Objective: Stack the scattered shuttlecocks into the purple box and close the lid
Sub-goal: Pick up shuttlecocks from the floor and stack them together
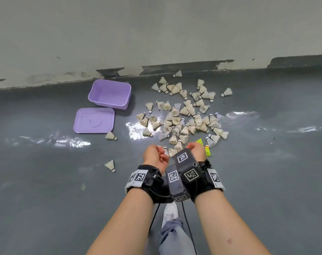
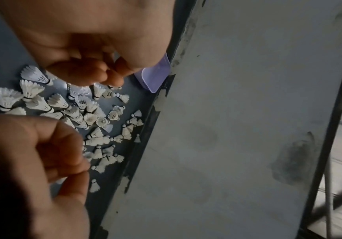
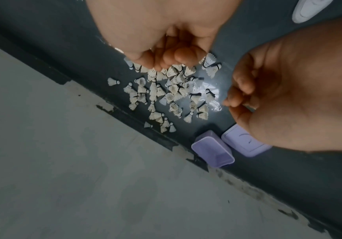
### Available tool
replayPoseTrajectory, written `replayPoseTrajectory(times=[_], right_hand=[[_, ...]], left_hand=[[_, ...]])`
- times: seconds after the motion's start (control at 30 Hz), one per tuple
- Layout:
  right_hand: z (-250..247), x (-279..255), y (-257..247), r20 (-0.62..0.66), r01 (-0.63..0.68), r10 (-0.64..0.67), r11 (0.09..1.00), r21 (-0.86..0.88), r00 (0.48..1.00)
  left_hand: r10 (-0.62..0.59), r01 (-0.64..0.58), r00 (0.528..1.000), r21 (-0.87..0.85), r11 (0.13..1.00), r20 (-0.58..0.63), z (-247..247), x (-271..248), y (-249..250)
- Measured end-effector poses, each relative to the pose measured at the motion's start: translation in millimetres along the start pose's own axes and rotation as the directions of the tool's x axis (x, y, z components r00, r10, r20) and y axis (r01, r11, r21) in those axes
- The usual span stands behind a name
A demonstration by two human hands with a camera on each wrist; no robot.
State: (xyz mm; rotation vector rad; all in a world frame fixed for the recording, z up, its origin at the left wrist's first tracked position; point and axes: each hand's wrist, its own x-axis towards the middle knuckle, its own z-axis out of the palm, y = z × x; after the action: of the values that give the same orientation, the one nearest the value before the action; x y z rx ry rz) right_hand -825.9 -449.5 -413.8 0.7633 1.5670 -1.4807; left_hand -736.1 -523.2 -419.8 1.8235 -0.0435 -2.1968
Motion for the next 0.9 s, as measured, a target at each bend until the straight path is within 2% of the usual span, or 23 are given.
replayPoseTrajectory(times=[0.07,0.17,0.3,0.47,0.6,0.8,0.9], right_hand=[[-1.6,22.6,14.5,-0.067,0.006,-0.014,0.993,-0.120,0.998],[-7.9,61.6,40.6,-0.085,-0.006,-0.003,0.994,-0.112,0.996],[-29.2,125.9,72.5,-0.156,-0.036,0.056,0.991,0.129,0.986],[-43.8,207.6,102.7,-0.187,-0.036,0.067,0.985,0.168,0.980],[-45.6,270.6,124.4,-0.119,-0.006,0.039,0.964,0.267,0.992],[-47.8,365.5,160.2,-0.068,0.065,-0.058,0.993,0.101,0.996],[-45.1,410.8,194.4,-0.044,0.085,-0.084,0.996,0.008,0.995]], left_hand=[[-0.001,0.001,1.000,0.040,0.999,0.016,-4.0,30.4,-3.0],[-0.028,0.022,0.998,0.098,0.995,0.057,-12.6,70.6,-4.2],[0.015,-0.031,0.997,0.219,0.975,0.075,-22.8,137.3,-1.9],[0.070,-0.088,0.996,0.341,0.936,0.063,-39.0,228.8,-8.4],[0.116,-0.145,0.989,0.444,0.884,0.091,-48.6,294.3,-10.5],[0.248,-0.282,0.959,0.541,0.792,0.136,-69.1,378.9,0.9],[0.293,-0.334,0.942,0.577,0.746,0.167,-85.6,422.2,1.6]])
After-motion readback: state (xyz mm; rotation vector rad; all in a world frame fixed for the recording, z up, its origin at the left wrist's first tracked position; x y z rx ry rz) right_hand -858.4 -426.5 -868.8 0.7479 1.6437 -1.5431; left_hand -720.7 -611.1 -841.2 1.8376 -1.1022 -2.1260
